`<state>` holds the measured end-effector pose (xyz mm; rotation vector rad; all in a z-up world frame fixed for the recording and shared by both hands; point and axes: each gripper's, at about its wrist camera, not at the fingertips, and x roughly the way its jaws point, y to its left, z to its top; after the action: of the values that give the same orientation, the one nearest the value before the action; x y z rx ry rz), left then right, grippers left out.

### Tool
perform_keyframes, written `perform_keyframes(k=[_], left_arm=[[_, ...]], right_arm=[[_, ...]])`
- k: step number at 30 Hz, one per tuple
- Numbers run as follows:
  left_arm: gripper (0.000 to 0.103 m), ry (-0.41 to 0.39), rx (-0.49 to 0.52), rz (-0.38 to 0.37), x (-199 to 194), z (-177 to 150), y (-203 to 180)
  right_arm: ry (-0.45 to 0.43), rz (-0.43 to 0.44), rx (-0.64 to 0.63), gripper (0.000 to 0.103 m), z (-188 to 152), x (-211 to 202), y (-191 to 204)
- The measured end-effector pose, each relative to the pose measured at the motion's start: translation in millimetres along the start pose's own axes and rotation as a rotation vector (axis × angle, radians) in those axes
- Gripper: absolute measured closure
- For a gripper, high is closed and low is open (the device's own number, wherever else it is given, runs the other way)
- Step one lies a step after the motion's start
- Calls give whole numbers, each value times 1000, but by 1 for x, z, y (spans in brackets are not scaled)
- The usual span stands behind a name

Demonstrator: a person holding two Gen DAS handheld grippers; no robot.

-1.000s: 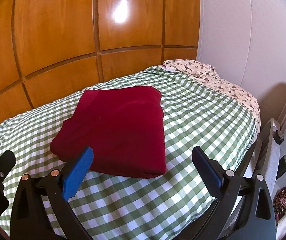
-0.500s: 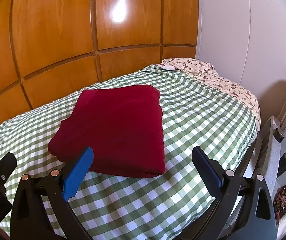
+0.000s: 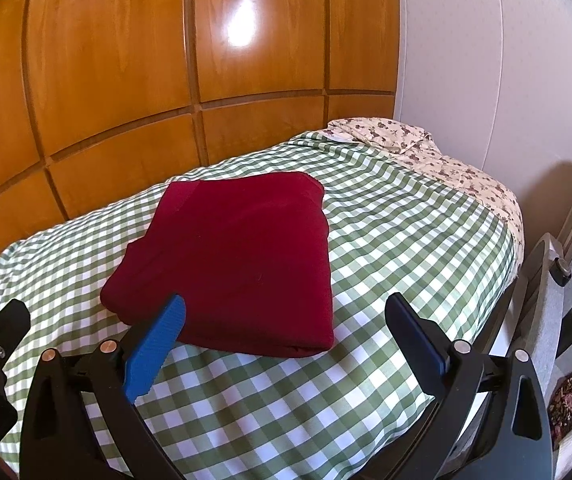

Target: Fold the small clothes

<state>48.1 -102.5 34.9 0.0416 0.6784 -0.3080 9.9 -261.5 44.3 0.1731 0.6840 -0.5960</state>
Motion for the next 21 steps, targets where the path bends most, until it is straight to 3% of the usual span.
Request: perform_keyframes(k=[21], left_arm=[[3,-6,12,6,1,0,-2]], right_arm=[[33,-2,-3,4,-7,10,1]])
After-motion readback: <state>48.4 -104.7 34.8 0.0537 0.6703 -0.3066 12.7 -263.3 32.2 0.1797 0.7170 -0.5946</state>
